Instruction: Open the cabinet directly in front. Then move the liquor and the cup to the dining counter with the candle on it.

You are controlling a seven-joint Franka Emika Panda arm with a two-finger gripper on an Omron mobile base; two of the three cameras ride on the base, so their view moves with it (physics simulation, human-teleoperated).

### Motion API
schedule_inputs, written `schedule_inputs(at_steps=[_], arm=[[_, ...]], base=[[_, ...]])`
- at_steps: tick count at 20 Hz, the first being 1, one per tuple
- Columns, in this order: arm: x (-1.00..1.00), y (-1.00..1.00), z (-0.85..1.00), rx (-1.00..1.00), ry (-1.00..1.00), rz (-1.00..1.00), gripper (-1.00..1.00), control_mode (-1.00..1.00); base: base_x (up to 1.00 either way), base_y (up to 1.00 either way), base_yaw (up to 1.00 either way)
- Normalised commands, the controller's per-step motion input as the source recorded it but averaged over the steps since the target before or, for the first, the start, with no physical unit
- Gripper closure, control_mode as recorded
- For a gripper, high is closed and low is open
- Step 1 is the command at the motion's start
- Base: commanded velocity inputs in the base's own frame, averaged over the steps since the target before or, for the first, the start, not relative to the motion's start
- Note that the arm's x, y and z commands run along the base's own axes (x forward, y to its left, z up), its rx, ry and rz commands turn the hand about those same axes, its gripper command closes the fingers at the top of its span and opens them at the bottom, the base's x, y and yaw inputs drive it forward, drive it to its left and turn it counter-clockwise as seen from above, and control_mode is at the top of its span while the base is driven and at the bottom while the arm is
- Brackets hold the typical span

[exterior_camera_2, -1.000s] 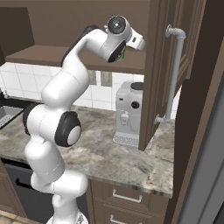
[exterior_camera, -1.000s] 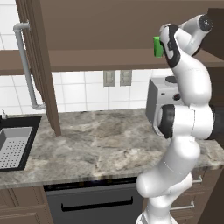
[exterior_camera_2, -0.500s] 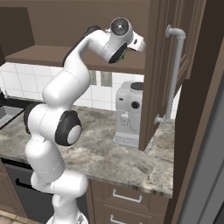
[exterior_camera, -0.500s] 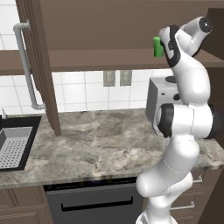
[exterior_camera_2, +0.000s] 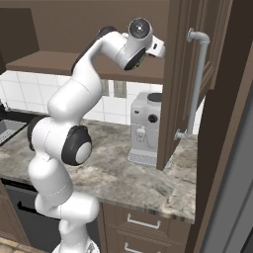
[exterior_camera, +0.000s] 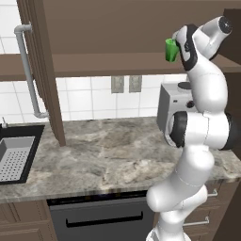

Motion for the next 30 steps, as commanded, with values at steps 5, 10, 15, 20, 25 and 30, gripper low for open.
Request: schedule_inputs(at_steps=[5,10,15,20,25,30], arm=[[0.2,0.0,0.03,0.0,-0.02,0.0,-1.0,-1.0],[0.25,0.0,0.03,0.0,-0.05,0.0,-1.0,-1.0],[0.19,0.0,0.0,0.0,0.0,0.0,-1.0,-1.0],[0.28,0.0,0.0,0.0,0.0,0.0,-1.0,-1.0],[0.03,0.0,-0.19,-0.01,0.02,0.0,-1.0,-1.0],[0.0,0.0,-0.31,-0.01,0.06,0.0,-1.0,-1.0]], base=[[0.0,0.0,0.0],[0.0,0.0,0.0],[0.0,0.0,0.0],[0.0,0.0,0.0],[0.0,0.0,0.0],[0.0,0.0,0.0]])
